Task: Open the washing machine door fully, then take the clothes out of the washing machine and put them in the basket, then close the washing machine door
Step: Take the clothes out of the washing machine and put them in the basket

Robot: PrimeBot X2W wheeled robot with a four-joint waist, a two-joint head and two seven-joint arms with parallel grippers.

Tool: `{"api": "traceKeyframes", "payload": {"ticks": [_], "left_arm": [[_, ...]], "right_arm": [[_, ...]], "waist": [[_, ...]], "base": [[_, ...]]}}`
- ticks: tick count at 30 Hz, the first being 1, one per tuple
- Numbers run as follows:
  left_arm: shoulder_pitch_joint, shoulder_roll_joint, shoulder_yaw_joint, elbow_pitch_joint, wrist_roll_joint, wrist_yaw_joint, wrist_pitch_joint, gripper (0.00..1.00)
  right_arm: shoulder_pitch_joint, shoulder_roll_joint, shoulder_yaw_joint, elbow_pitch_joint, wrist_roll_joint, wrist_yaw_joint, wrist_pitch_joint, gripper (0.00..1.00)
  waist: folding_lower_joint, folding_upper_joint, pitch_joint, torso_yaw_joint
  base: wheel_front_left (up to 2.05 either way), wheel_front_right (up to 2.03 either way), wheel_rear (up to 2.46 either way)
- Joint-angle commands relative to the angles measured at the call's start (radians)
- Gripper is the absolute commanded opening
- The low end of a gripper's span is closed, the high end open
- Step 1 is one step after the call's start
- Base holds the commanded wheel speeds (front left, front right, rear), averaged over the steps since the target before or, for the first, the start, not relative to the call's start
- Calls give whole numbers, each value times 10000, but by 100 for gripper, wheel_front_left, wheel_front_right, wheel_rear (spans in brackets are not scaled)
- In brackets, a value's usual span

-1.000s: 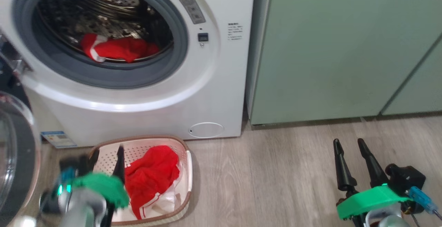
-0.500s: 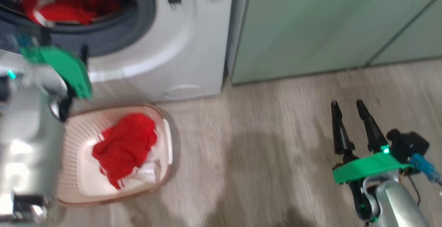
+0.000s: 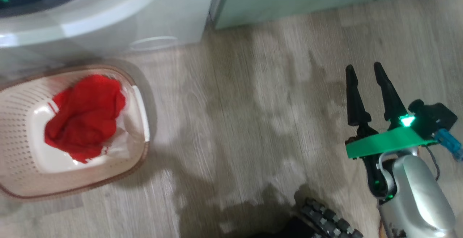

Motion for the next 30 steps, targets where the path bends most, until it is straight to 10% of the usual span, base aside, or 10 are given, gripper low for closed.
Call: {"api": "traceKeyframes", "payload": {"ticks": [1, 13, 14, 17, 30], "left_arm": [[-705, 713, -48, -6, 209, 153, -29, 100], [-2160, 1430, -575, 1731, 724, 725, 332, 100], [-2182, 1434, -624, 1843, 745, 715, 367, 92], [-2197, 1433, -703, 2041, 743, 721, 251, 0], [-1234, 698, -1000, 2358, 576, 717, -1720, 0]], "right_arm": [[-82, 50, 233, -328, 36, -7, -63, 100], [-438, 54, 450, -470, 124, -7, -63, 100], [-441, 53, 443, -469, 127, -7, -63, 100], [-461, 58, 420, -456, 126, -7, -63, 100], [-176, -33, 51, -268, 138, -7, -63, 100]], "waist": [[-1, 0, 632, -256], [-1, 0, 1453, -439], [-1, 0, 1481, -437], [-1, 0, 1522, -437], [-1, 0, 615, -55]], "base": [[0, 0, 0], [0, 0, 0], [0, 0, 0], [0, 0, 0], [0, 0, 0]]}}
